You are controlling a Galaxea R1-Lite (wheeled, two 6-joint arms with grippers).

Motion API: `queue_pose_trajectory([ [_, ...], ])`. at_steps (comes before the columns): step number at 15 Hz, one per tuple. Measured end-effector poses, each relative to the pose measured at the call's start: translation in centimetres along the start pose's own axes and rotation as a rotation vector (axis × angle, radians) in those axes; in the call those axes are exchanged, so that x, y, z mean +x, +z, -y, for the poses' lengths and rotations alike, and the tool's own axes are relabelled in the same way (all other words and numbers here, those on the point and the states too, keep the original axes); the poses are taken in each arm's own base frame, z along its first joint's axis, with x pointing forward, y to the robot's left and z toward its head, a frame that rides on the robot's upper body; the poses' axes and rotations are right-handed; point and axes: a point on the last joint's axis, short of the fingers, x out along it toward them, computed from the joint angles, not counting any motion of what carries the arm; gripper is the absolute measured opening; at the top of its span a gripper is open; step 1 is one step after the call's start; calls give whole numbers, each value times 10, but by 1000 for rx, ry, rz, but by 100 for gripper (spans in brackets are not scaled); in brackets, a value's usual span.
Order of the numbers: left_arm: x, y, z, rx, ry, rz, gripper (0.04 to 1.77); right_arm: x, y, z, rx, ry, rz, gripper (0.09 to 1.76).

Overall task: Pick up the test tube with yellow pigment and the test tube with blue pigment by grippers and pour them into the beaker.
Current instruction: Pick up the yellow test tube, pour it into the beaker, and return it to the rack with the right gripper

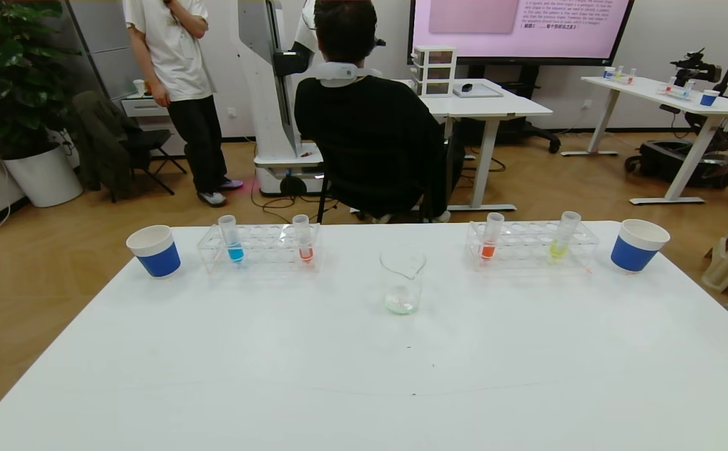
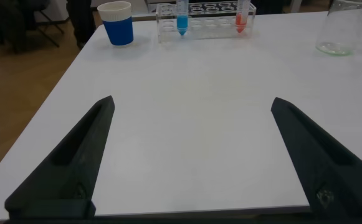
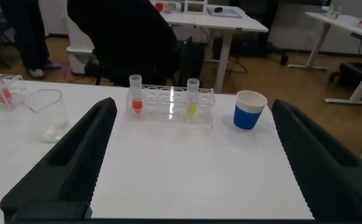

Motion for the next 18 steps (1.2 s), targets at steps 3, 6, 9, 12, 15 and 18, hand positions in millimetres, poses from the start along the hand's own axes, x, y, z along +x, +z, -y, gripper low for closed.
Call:
queue_pose_trajectory([
  [3, 0, 0, 0, 0, 0, 0, 175, 58, 13, 1, 5, 8, -35, 174],
  [6, 0, 0, 0, 0, 0, 0, 175, 119, 8, 1, 7, 21, -43, 174],
  [9, 0, 0, 0, 0, 0, 0, 175, 175, -18, 2, 13, 28, -32, 174],
  [12, 0, 0, 0, 0, 0, 0, 175, 222, -56, 2, 42, 33, -10, 174],
  [15, 0, 0, 0, 0, 0, 0, 175, 250, -97, 3, 57, 31, -30, 174],
  [18, 0, 0, 0, 0, 0, 0, 175, 264, -132, 7, 62, 16, -63, 174],
])
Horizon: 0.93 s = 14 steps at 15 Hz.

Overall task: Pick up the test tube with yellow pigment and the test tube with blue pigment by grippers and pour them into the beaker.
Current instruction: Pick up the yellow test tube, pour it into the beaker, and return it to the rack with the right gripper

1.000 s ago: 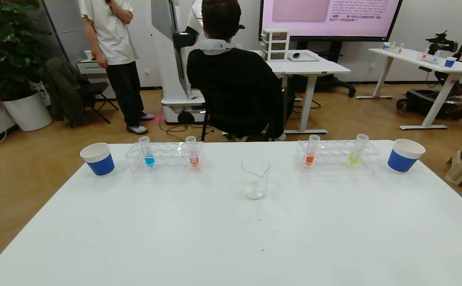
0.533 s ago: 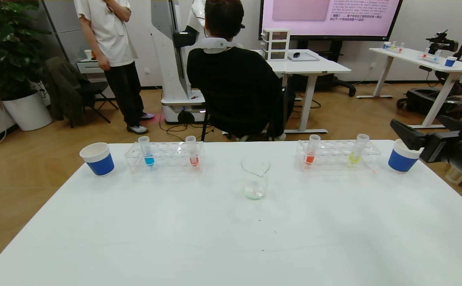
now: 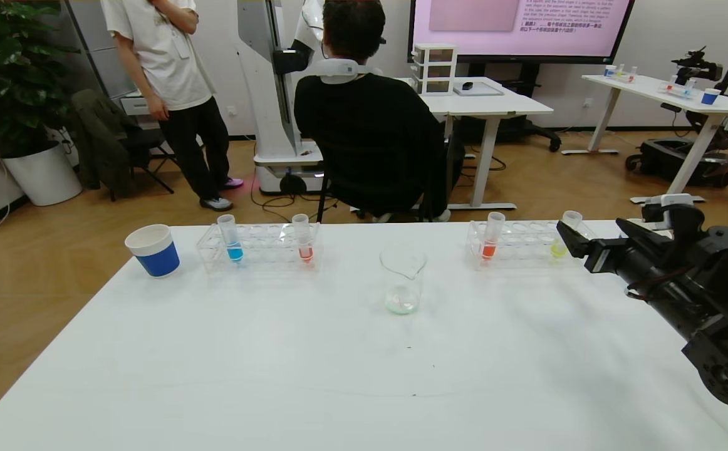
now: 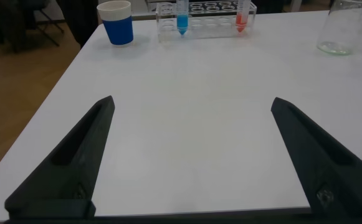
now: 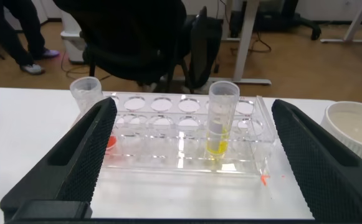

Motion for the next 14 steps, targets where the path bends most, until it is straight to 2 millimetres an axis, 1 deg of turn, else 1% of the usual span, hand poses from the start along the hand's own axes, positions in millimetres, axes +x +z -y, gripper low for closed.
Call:
queue_pose_trajectory([
  [2, 0, 0, 0, 0, 0, 0, 175, 8, -17, 7, 9, -10, -32, 174],
  [3, 0, 0, 0, 0, 0, 0, 175, 11, -22, 9, 20, -7, -43, 174],
  [5, 0, 0, 0, 0, 0, 0, 175, 16, -27, 11, 26, -8, -47, 174],
  [9, 0, 0, 0, 0, 0, 0, 175, 30, -30, 15, 24, -13, -27, 174],
  [12, 0, 0, 0, 0, 0, 0, 175, 47, -34, 20, 21, -19, 0, 174],
  [14, 0, 0, 0, 0, 0, 0, 175, 60, -41, 23, 21, -24, -4, 174],
])
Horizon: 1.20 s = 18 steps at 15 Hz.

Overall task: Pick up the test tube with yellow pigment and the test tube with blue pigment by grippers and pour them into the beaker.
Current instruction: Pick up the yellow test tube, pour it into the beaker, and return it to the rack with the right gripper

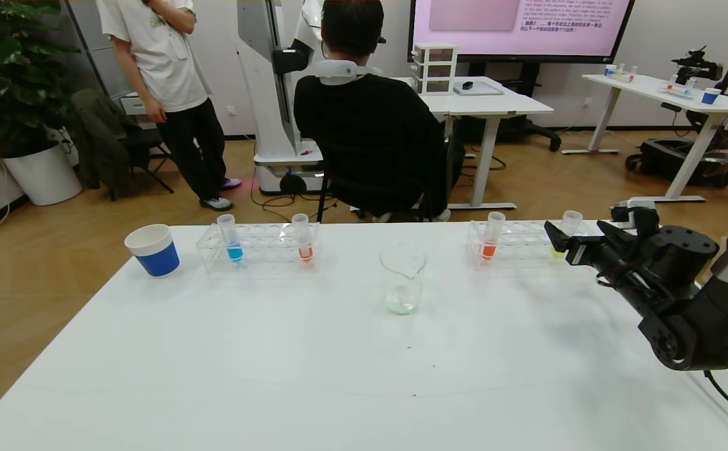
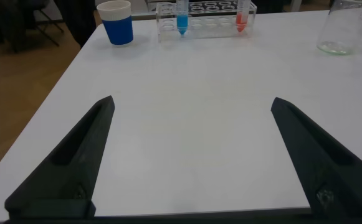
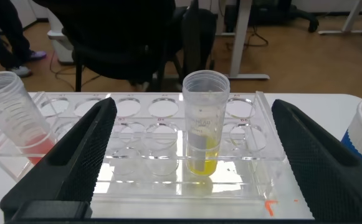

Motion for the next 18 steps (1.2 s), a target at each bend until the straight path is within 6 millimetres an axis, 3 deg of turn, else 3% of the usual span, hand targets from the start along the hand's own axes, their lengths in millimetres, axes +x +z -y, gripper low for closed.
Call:
queue_pose_trajectory([
  [10, 0, 0, 0, 0, 0, 0, 175, 25, -12, 2, -3, 8, 28, 169],
  [11, 0, 0, 0, 0, 0, 0, 175, 27, -11, 2, -3, 7, 34, 150],
  [13, 0, 0, 0, 0, 0, 0, 175, 28, -10, 2, -4, 5, 40, 69],
  [14, 0, 0, 0, 0, 0, 0, 175, 28, -10, 3, -5, 3, 41, 39],
  [15, 0, 0, 0, 0, 0, 0, 175, 28, -10, 1, -6, 6, 43, 31],
  [16, 0, 0, 0, 0, 0, 0, 175, 28, -10, 1, -5, 6, 40, 49],
  [18, 0, 0, 0, 0, 0, 0, 175, 27, -11, 0, -5, 9, 39, 52],
])
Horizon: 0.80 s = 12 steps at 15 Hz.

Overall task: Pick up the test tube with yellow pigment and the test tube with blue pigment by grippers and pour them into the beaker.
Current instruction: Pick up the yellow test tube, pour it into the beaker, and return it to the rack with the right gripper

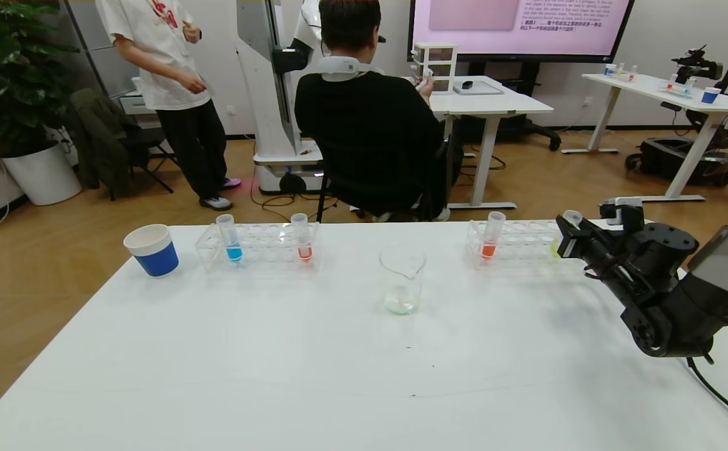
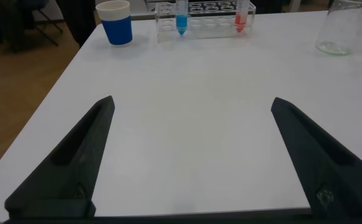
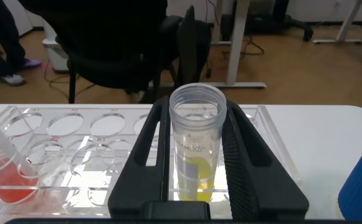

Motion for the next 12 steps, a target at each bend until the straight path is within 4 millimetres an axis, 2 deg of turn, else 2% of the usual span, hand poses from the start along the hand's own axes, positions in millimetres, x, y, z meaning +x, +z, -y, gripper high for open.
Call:
queue_pose_trajectory([
  [4, 0, 0, 0, 0, 0, 0, 175, -1, 7, -1, -4, 2, 12, 52],
  [12, 0, 0, 0, 0, 0, 0, 175, -10, 72, -8, -16, 19, 83, 52],
])
